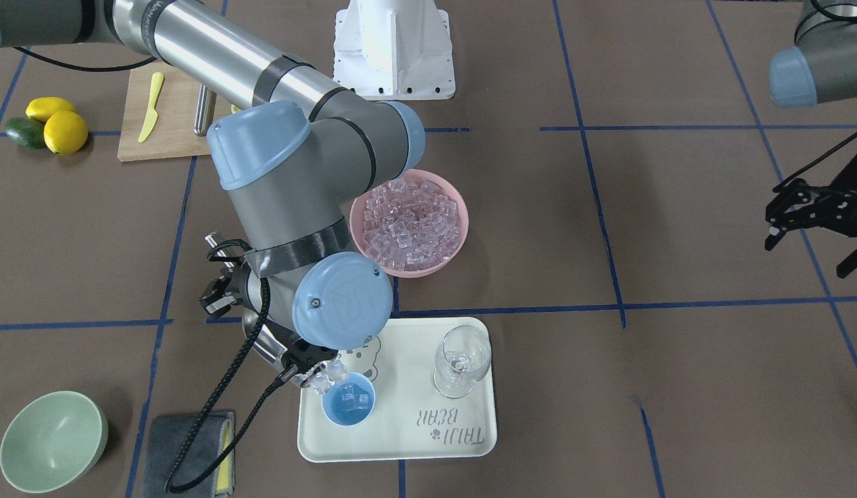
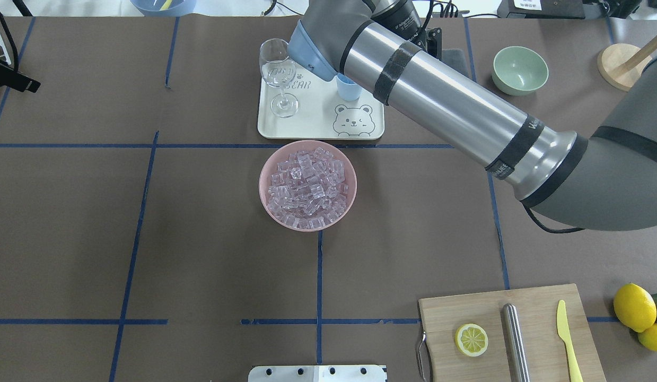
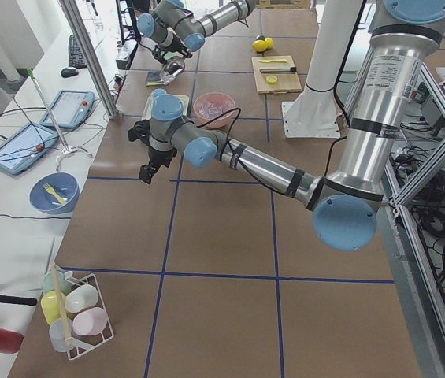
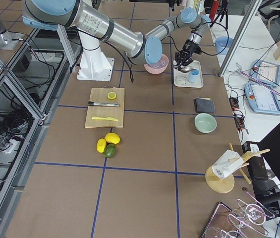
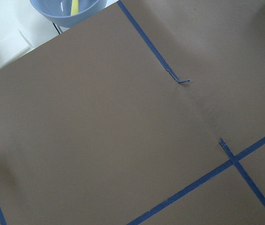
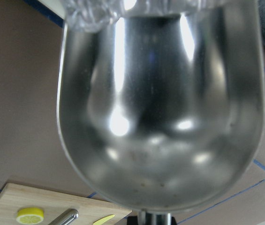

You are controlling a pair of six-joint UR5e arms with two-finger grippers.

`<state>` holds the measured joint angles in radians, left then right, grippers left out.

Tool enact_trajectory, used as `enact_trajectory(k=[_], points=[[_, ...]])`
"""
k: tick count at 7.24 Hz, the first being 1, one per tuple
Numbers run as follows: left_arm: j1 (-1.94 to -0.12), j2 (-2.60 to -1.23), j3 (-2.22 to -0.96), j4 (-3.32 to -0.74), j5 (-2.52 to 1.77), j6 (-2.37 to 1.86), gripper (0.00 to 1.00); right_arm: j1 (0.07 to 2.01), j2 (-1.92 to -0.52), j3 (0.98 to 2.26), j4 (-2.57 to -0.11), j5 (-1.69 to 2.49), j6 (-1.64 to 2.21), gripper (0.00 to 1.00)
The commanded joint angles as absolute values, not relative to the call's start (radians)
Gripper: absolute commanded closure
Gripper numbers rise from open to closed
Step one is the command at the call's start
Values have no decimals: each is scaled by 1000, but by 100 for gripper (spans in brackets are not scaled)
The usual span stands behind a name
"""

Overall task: Put ice in cup with scoop
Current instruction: 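Tilt the scoop over the blue cup with the right gripper to pour ice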

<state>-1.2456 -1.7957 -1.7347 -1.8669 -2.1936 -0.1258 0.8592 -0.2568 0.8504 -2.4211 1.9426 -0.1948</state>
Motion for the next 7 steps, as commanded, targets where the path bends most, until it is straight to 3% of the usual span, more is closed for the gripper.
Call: enact_trajectory(k=[1, 5, 7], points=[[-1246, -1798, -1735, -1867, -2194, -126, 0, 859, -244, 838, -2427, 1942, -195, 100], [-1247, -1793, -1743, -1865, -2194, -126, 0, 861, -233, 827, -2439, 1933, -195, 100], [-1247, -1790, -1729, -1865, -2194, -126, 0, 873, -251, 888, -2473, 1963, -174, 100]])
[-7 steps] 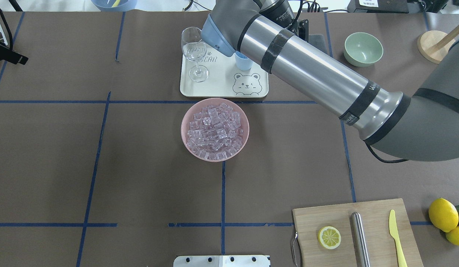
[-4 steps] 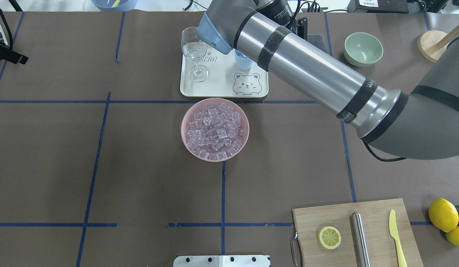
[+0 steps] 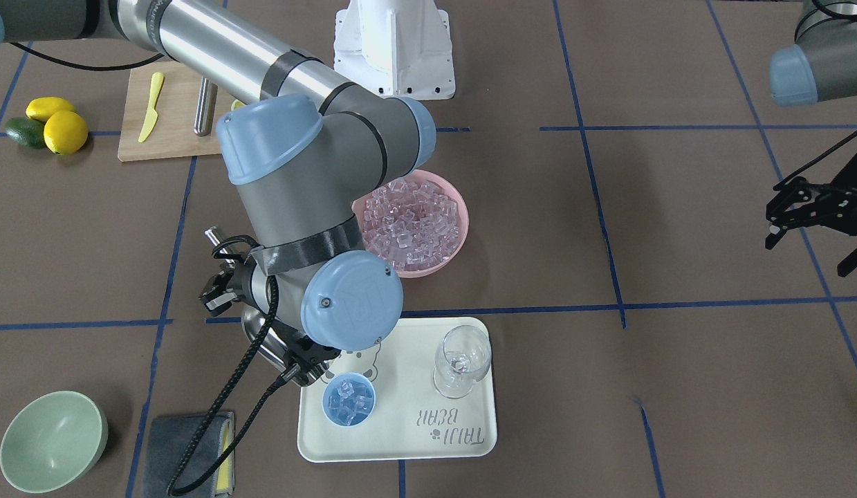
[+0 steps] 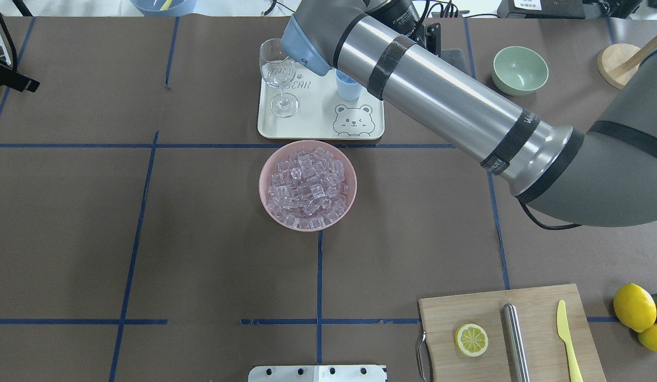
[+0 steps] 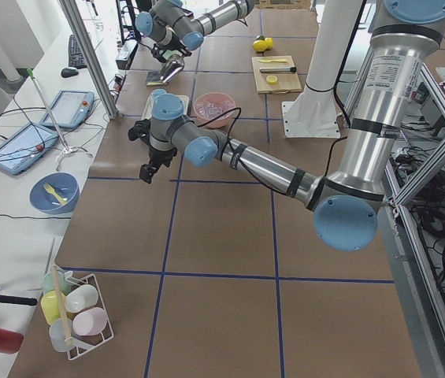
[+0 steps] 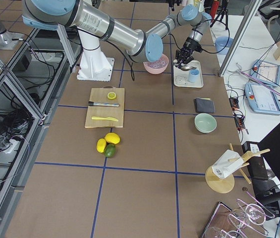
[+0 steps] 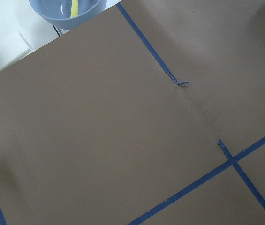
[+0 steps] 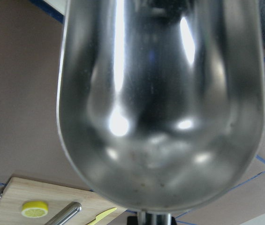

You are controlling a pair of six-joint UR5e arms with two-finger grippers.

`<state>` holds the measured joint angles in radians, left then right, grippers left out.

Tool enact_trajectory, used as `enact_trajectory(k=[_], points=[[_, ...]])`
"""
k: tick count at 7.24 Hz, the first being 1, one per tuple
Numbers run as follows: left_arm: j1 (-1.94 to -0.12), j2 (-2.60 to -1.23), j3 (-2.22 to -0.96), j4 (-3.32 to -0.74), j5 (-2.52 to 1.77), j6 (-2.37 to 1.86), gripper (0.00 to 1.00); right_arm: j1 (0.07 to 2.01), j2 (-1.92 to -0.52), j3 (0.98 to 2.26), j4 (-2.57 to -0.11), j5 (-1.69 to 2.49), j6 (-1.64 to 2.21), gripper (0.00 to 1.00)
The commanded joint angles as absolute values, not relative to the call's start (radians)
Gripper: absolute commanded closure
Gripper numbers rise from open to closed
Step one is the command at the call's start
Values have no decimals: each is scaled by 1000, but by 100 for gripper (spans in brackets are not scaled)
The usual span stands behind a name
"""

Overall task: Put ice in cup with scoop
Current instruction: 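Carry the empty scoop back toward its spot on the table with the right gripper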

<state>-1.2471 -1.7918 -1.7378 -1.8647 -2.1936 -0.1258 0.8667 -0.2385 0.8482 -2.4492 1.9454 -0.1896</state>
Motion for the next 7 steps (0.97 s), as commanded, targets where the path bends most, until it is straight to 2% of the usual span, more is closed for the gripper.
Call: enact_trajectory(k=[1, 4, 7], points=[[-1249, -1790, -1729, -1864, -2194, -126, 0, 897, -328, 1007, -2503, 2035, -143, 100], [-1267, -1775, -1741, -1661, -2195, -127, 0, 988, -590, 1339, -2496, 2221, 44, 100], [-1368, -1640, -1717, -1597, -2207, -69, 0, 1045, -849, 1674, -2465, 2236, 113, 100]])
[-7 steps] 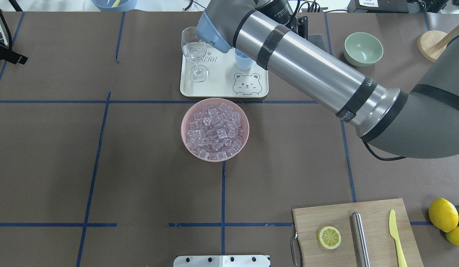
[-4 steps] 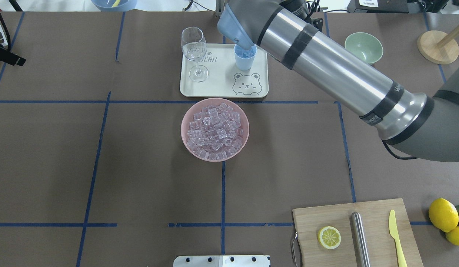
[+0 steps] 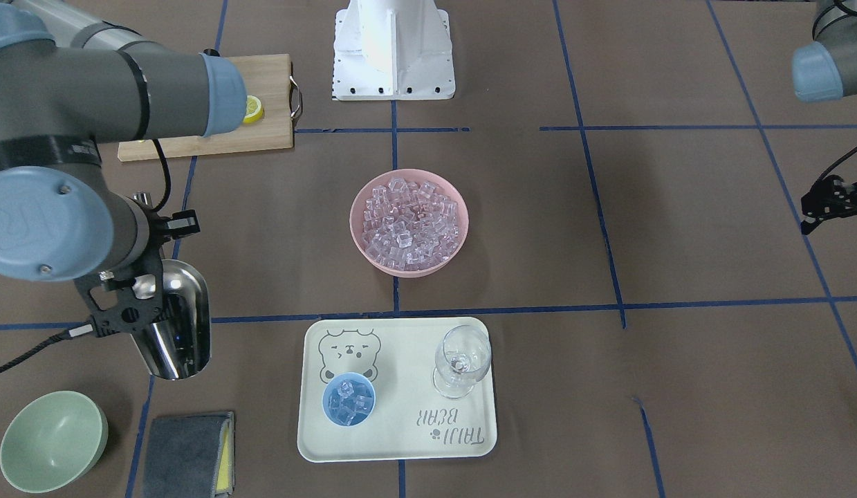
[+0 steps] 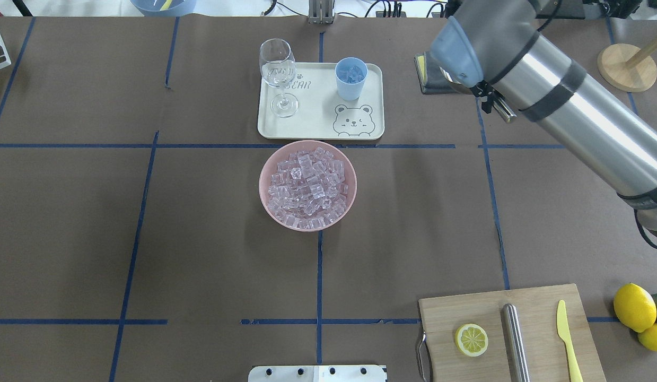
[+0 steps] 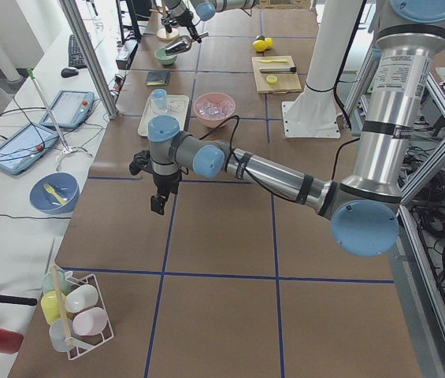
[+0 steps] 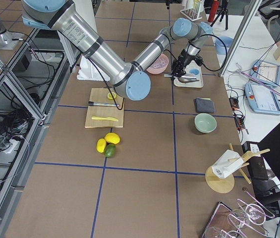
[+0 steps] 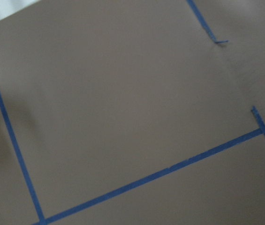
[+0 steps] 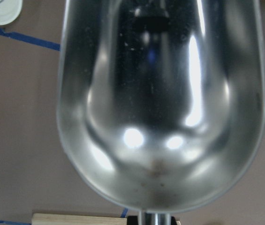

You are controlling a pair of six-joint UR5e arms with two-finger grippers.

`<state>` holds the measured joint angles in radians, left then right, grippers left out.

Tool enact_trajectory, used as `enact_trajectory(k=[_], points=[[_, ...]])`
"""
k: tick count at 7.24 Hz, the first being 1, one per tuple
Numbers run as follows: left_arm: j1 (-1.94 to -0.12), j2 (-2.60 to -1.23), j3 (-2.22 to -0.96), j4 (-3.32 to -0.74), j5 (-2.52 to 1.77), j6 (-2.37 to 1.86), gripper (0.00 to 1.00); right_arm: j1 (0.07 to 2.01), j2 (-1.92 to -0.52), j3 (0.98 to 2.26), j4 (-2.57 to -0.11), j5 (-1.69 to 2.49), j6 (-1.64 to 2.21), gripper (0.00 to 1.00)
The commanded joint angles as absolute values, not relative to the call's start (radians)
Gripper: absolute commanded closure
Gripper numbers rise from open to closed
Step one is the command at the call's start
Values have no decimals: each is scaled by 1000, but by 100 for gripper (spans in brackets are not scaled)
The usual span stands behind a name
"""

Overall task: Put ice in cup with scoop
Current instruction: 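Carry the empty scoop back toward its spot on the table with the right gripper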

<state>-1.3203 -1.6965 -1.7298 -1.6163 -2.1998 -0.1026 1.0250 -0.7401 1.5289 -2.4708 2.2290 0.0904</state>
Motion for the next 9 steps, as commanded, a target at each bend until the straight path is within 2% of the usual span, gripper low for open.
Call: enact_trajectory(k=[1, 3, 6, 9], points=[[-1391, -1632, -1694, -1559, -2215, -19, 0, 1057, -942, 1783, -2436, 2240, 123, 100], [-1449, -1593, -1645, -1542, -2346, 96, 0, 1071, -1136, 1920, -2300, 2244, 158, 100], [-1505, -1572, -1646, -1540, -2347, 95, 0, 1086, -1390, 1928, -1899, 2246, 282, 100], [-1506, -1574, -1647, -1542, -2347, 95, 0, 1077, -1550, 1925, -1748, 2330, 449, 100]])
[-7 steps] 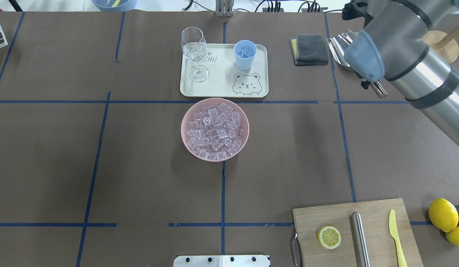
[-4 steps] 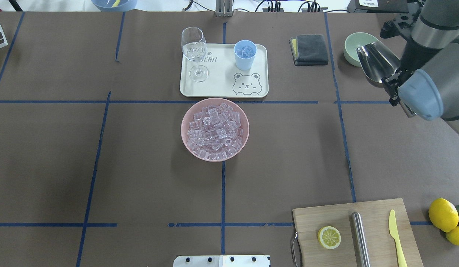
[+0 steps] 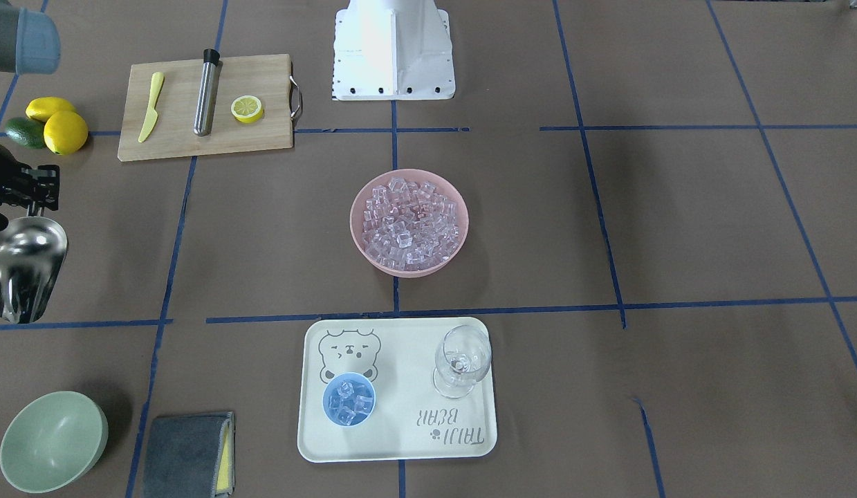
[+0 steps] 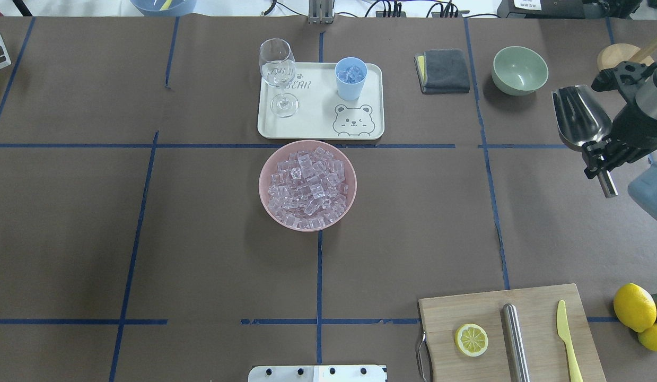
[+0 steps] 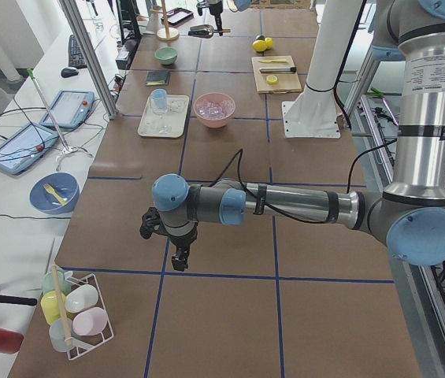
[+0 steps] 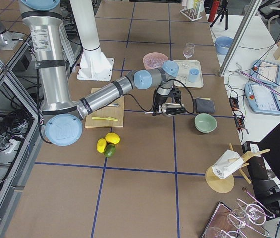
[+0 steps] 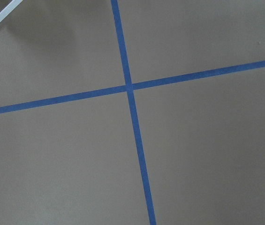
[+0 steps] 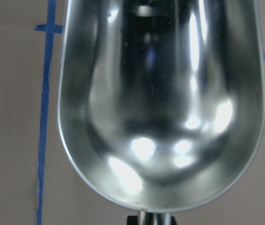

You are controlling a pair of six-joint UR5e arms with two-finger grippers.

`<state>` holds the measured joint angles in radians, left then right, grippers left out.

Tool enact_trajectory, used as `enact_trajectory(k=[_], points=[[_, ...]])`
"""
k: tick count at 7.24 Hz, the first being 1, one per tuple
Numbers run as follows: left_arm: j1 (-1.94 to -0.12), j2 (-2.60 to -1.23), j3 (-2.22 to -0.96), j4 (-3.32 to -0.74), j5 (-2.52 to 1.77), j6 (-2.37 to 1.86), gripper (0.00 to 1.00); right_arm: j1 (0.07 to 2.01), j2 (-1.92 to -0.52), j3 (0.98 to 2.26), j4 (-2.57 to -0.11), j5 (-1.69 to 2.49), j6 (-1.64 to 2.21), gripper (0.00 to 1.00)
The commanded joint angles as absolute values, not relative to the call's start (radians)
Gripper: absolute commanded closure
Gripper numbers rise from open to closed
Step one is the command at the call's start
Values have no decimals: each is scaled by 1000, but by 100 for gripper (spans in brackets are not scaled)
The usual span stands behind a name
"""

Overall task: Put ice in cup with scoop
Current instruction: 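Carry the empty scoop back toward its spot on the table with the right gripper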

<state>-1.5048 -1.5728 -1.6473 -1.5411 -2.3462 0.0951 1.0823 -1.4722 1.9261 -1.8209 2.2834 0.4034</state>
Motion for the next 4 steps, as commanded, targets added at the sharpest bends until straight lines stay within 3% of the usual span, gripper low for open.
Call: enact_trajectory(k=[1, 4], points=[[-1505, -1577, -1647, -1542, -2347, 94, 0, 1037, -1613, 1924, -1623, 2324, 553, 100], [-1505, -1586, -1644, -1542, -2345, 91, 0, 873, -1663, 1881, -1378, 2280, 846, 100]])
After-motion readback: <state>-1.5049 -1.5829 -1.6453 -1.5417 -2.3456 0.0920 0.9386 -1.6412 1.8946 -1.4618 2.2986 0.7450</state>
